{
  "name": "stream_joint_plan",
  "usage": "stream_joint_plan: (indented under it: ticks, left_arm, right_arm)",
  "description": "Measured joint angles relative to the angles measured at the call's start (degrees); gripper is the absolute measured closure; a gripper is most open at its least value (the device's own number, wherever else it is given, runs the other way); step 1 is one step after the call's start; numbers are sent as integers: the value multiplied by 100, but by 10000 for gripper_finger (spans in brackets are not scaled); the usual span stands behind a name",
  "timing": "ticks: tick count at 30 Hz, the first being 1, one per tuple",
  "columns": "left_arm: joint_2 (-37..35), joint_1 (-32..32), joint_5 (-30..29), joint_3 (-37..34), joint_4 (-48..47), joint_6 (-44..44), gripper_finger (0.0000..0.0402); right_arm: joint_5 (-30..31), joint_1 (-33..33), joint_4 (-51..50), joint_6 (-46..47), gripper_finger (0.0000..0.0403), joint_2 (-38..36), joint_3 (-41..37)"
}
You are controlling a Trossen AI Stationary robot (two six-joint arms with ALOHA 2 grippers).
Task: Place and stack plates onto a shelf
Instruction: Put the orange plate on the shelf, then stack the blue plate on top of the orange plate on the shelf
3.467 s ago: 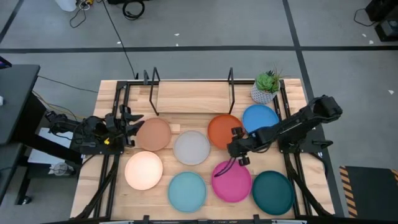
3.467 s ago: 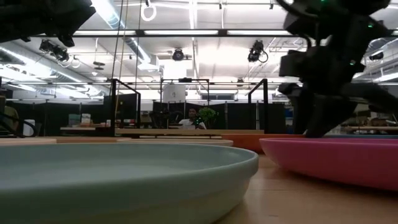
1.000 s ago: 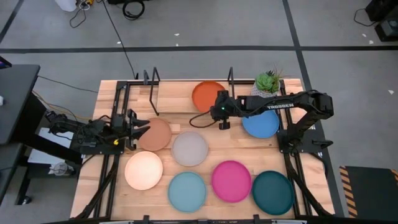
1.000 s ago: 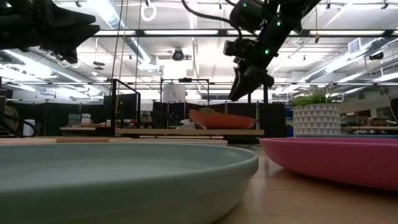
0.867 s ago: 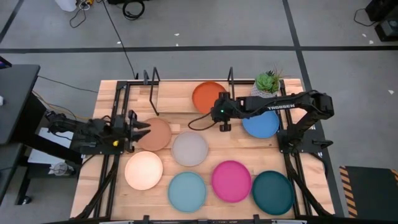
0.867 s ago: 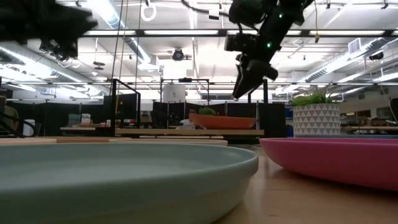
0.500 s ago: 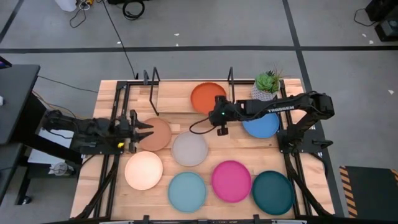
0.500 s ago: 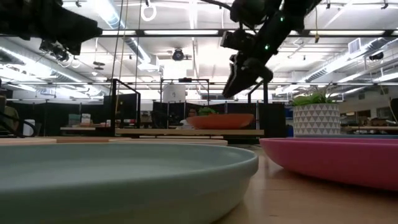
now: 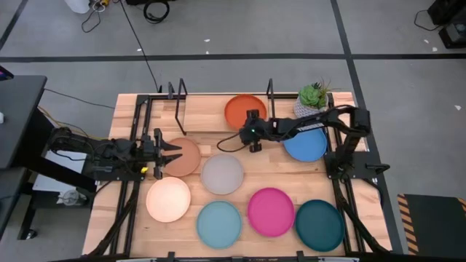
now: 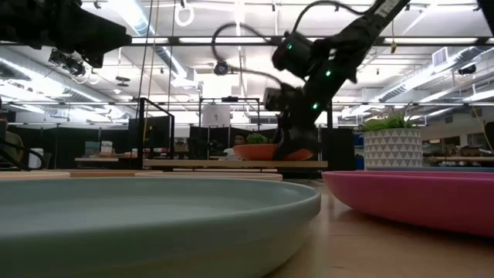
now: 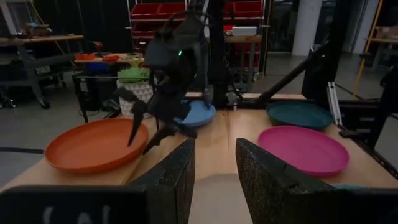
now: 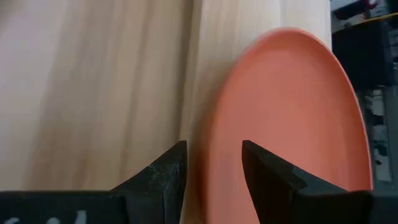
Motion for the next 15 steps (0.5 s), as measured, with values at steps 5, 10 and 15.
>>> stream_joint_plan:
  ticks: [5,10,15]
  left_arm:
    - [2,0,2,0,-9,-34,278]
    - [2,0,17,0,-9,-28,278]
    - [2,-9,586,4,-71,174,278]
  right_arm:
    - [22,-43,-101,-11,243,-22,115]
    - [60,89,-600,90,244,-341,315]
    - [-64,497,-2079,1330,244,-675,705]
